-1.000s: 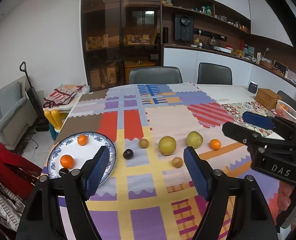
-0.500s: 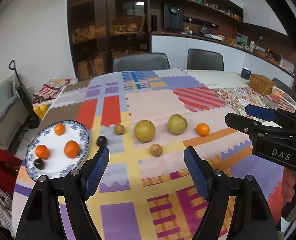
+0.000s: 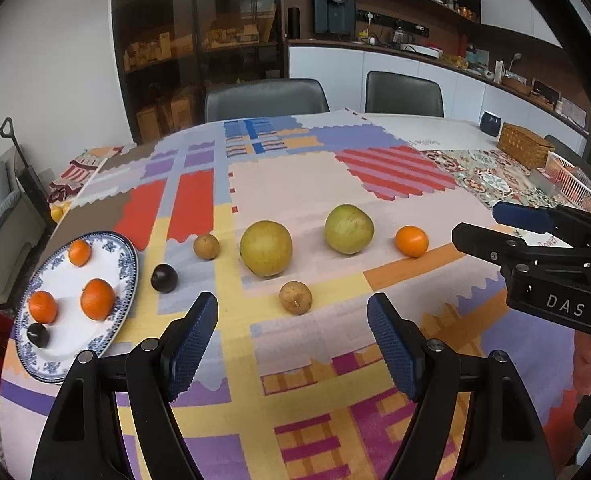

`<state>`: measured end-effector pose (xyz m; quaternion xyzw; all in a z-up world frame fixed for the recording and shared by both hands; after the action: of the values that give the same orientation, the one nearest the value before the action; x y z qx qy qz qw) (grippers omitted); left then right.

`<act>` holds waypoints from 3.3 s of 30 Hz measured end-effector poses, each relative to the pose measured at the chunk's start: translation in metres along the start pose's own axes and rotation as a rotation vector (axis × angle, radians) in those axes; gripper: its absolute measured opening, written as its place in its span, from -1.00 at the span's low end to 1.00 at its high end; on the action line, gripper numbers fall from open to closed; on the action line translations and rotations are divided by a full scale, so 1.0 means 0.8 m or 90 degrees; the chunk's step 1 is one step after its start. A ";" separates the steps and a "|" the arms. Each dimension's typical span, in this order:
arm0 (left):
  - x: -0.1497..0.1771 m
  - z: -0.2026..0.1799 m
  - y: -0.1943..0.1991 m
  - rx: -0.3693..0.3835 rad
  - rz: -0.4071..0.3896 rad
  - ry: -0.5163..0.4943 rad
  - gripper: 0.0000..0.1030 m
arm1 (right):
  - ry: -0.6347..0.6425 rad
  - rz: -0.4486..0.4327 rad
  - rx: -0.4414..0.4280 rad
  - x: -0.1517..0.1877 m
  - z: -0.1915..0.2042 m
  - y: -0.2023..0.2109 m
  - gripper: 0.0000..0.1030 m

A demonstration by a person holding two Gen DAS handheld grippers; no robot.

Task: Organize fruits
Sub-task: 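Move both tools back toward the remaining fruits, then grasp a kiwi with the left tool while the right tool grasps an orange, then carry kiwi and orange over the plate and open both tools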

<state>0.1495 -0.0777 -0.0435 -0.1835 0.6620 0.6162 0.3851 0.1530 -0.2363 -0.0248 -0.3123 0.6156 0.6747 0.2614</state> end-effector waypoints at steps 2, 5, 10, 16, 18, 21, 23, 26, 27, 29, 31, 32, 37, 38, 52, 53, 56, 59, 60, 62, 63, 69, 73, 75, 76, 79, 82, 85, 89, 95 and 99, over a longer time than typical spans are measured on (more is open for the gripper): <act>0.001 0.001 -0.009 0.004 0.008 0.005 0.49 | 0.004 0.009 0.000 0.001 -0.002 -0.010 0.25; 0.002 0.002 -0.024 0.012 0.025 0.013 0.48 | 0.008 0.020 0.001 0.001 -0.003 -0.022 0.25; 0.004 -0.001 -0.047 0.016 0.046 0.012 0.48 | -0.002 0.044 -0.003 0.003 -0.010 -0.047 0.25; 0.000 -0.003 -0.068 0.013 0.059 0.002 0.42 | -0.022 0.076 -0.013 0.007 -0.020 -0.079 0.25; -0.001 -0.002 -0.074 0.010 0.064 0.001 0.37 | -0.026 0.083 -0.015 0.007 -0.022 -0.087 0.24; -0.001 0.000 -0.086 0.016 0.084 0.012 0.25 | -0.025 0.087 -0.009 0.006 -0.024 -0.096 0.24; 0.000 0.002 -0.092 0.025 0.095 0.023 0.16 | -0.025 0.091 -0.007 0.005 -0.026 -0.102 0.20; -0.001 0.004 -0.100 0.033 0.111 0.034 0.00 | -0.024 0.101 -0.007 0.003 -0.027 -0.114 0.10; -0.002 0.005 -0.102 0.037 0.115 0.038 -0.05 | -0.022 0.104 -0.007 0.003 -0.027 -0.118 0.09; -0.003 0.006 -0.105 0.041 0.120 0.044 -0.13 | -0.021 0.110 -0.005 0.003 -0.027 -0.125 0.02; -0.003 0.007 -0.107 0.044 0.126 0.046 -0.22 | -0.024 0.118 -0.007 0.004 -0.027 -0.130 -0.03; -0.003 0.007 -0.107 0.048 0.128 0.047 -0.29 | -0.025 0.119 -0.009 0.004 -0.027 -0.131 -0.06; -0.003 0.009 -0.110 0.053 0.134 0.046 -0.48 | -0.023 0.126 -0.010 0.005 -0.025 -0.138 -0.22; -0.004 0.009 -0.109 0.054 0.134 0.045 -0.48 | -0.023 0.125 -0.011 0.005 -0.024 -0.138 -0.24; -0.005 0.005 -0.079 0.059 0.105 0.017 -0.48 | -0.026 0.104 -0.033 0.007 -0.012 -0.105 -0.34; -0.006 0.004 -0.075 0.059 0.102 0.014 -0.48 | -0.025 0.100 -0.034 0.007 -0.010 -0.100 -0.34; -0.007 0.004 -0.060 0.059 0.090 0.010 -0.48 | -0.023 0.084 -0.042 0.006 -0.002 -0.081 -0.34; -0.007 0.005 -0.047 0.058 0.080 0.010 -0.48 | -0.023 0.072 -0.050 0.005 0.005 -0.065 -0.34; -0.008 0.006 -0.041 0.059 0.076 0.011 -0.48 | -0.024 0.068 -0.053 0.004 0.007 -0.059 -0.34; -0.008 0.009 -0.029 0.060 0.067 0.016 -0.48 | -0.025 0.061 -0.060 0.003 0.013 -0.049 -0.34; -0.008 0.010 -0.025 0.060 0.064 0.018 -0.48 | -0.024 0.057 -0.064 0.003 0.016 -0.043 -0.34; -0.006 0.022 0.011 0.053 0.035 0.026 -0.48 | -0.016 0.033 -0.076 0.000 0.037 -0.014 -0.34; -0.002 0.033 0.032 0.041 0.020 0.031 -0.48 | -0.011 0.025 -0.084 0.000 0.053 0.001 -0.34; 0.000 0.038 0.042 0.034 0.014 0.033 -0.48 | -0.006 0.021 -0.088 0.001 0.060 0.008 -0.34; 0.002 0.041 0.047 0.032 0.010 0.034 -0.48 | -0.004 0.020 -0.090 0.001 0.064 0.011 -0.34; 0.004 0.051 0.061 0.022 -0.001 0.041 -0.48 | 0.000 0.013 -0.098 0.001 0.077 0.020 -0.34; 0.007 0.062 0.073 0.015 -0.012 0.050 -0.48 | 0.003 0.005 -0.108 -0.001 0.090 0.028 -0.34; 0.009 0.072 0.084 0.009 -0.022 0.057 -0.48 | 0.011 -0.004 -0.117 -0.004 0.105 0.037 -0.34; 0.010 0.086 0.094 0.001 -0.035 0.067 -0.48 | 0.021 -0.013 -0.128 -0.009 0.121 0.044 -0.34; 0.013 0.111 0.108 -0.018 -0.052 0.077 -0.48 | 0.039 -0.024 -0.144 -0.017 0.150 0.050 -0.34; 0.018 0.128 0.115 -0.039 -0.060 0.076 -0.48 | 0.044 -0.028 -0.155 -0.024 0.167 0.048 -0.34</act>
<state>0.1035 0.0392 0.0140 -0.2626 0.6555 0.6050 0.3678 0.1239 -0.1067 0.0212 -0.3783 0.5306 0.7275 0.2148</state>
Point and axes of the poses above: each gripper's, at about its wrist camera, not at the fingertips, and y roughly against the way its jaws point, z to its left, x to its underside, the point moved 1 cm from there along -y, roughly the way its jaws point, and after that the axes turned 3 degrees about -y, right-handed, at the moved point
